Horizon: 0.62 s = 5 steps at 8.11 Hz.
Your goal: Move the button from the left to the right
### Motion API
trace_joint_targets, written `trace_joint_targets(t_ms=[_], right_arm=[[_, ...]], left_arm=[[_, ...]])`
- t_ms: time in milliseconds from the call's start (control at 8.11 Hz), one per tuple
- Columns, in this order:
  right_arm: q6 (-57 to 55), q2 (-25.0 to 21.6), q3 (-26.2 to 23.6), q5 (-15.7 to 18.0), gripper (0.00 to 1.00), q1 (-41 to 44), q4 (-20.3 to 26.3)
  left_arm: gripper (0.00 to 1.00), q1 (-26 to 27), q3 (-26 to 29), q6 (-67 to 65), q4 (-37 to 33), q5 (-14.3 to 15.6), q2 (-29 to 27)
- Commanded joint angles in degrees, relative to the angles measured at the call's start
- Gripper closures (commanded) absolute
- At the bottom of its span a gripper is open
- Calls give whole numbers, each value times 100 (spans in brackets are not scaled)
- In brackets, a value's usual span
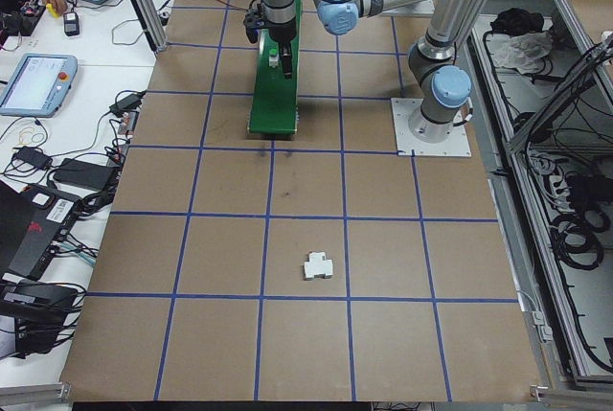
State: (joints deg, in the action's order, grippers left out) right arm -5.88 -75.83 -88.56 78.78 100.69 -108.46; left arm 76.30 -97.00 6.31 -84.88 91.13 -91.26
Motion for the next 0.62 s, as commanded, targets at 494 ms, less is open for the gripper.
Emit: trace_joint_targets(t_ms=[494], right_arm=[[-220, 621, -222, -1049, 0, 38, -272]], left_arm=[[0, -10, 6, 10, 15, 28, -32]])
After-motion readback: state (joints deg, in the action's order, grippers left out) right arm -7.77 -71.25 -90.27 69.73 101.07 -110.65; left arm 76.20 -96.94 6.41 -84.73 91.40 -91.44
